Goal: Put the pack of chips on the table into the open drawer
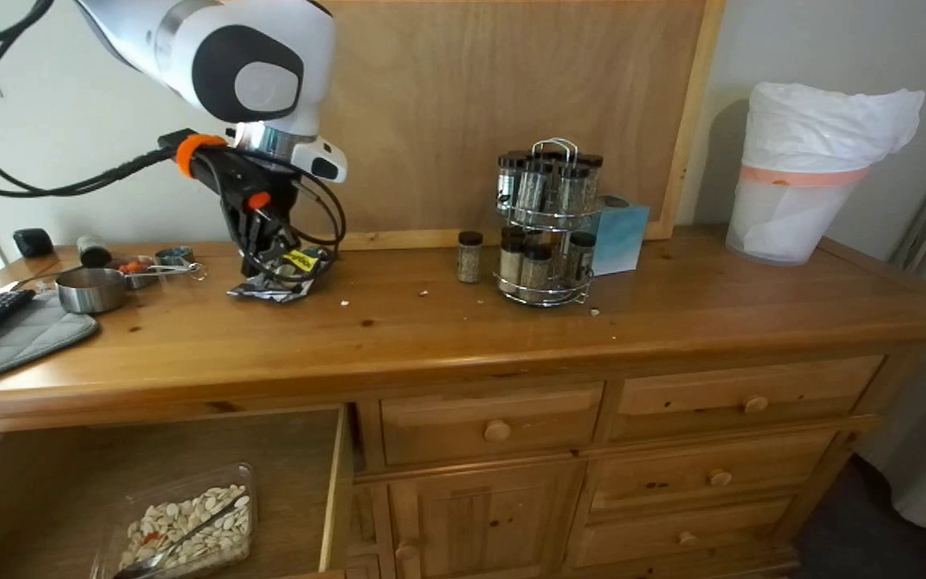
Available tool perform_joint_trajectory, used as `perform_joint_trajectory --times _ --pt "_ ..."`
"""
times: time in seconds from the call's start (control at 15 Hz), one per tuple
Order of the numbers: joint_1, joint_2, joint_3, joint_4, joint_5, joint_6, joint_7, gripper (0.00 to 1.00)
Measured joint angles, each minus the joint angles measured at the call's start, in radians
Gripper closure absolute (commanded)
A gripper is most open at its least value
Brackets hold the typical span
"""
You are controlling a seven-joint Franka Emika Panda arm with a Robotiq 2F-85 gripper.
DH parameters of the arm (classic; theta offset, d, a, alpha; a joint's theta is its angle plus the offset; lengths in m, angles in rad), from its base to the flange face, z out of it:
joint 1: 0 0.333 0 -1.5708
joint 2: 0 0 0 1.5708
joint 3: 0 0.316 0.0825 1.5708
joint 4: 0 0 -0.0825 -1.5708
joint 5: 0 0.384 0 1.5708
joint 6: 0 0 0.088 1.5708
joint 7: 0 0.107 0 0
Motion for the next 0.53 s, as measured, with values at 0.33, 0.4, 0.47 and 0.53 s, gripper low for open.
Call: perform_joint_trajectory --times 0.33,0.4,0.47,0.53 --pt "0.006 -0.088 -0.010 -0.110 -0.004 0.129 -0.047 0.54" --pt "0.008 -0.096 -0.010 -0.116 -0.009 0.162 -0.047 0.46" --pt "0.011 -0.101 -0.010 -0.117 -0.012 0.189 -0.047 0.40" --pt "0.013 -0.104 -0.011 -0.115 -0.014 0.210 -0.047 0.32"
